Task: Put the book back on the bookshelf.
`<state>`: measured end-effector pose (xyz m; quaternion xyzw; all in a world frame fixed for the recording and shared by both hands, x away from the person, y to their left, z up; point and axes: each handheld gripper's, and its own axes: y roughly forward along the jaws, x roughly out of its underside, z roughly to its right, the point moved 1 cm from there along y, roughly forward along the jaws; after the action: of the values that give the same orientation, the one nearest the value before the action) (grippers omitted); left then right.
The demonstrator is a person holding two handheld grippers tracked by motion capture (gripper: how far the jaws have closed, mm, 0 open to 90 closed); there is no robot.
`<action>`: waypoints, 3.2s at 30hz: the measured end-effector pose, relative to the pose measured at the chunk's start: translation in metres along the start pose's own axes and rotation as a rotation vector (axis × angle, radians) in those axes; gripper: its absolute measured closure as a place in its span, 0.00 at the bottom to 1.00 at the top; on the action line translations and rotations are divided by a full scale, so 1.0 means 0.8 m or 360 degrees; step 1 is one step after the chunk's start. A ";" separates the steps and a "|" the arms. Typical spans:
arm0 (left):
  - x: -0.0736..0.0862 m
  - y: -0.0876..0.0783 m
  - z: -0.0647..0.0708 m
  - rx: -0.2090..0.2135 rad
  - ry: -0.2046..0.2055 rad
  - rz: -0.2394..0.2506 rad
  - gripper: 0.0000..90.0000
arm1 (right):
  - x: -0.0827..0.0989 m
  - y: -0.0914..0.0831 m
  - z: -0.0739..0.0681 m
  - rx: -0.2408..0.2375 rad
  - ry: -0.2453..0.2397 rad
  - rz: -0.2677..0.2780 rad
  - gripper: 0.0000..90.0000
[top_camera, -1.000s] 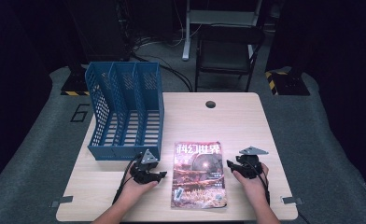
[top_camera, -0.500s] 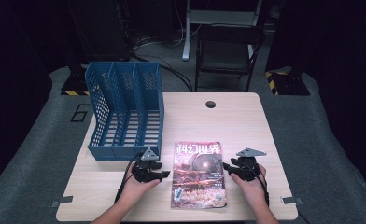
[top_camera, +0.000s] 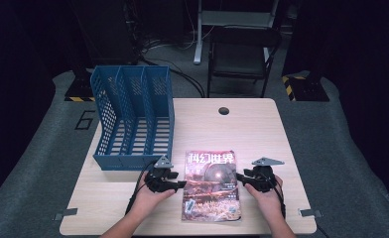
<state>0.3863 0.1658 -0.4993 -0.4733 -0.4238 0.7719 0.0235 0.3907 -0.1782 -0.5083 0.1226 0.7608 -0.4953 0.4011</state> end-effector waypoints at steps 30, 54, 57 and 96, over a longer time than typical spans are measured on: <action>0.021 0.033 0.036 -0.0026 0.0160 -0.0106 0.41 | -0.005 0.038 -0.021 0.0047 -0.0016 -0.0069 0.51; 0.027 0.035 0.039 -0.0043 0.0169 -0.0034 0.41 | -0.007 0.044 -0.020 0.0036 0.0233 -0.0030 0.49; 0.027 0.034 0.039 -0.0043 0.0171 -0.0034 0.41 | -0.007 0.042 -0.014 -0.0011 0.0307 -0.0024 0.52; 0.030 0.034 0.038 -0.0039 0.0175 0.0002 0.42 | -0.007 0.039 -0.032 -0.0222 0.0214 -0.0066 0.54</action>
<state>0.3603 0.1397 -0.5291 -0.5157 -0.4308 0.7395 0.0405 0.4000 -0.1399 -0.5198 0.1116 0.8210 -0.4400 0.3463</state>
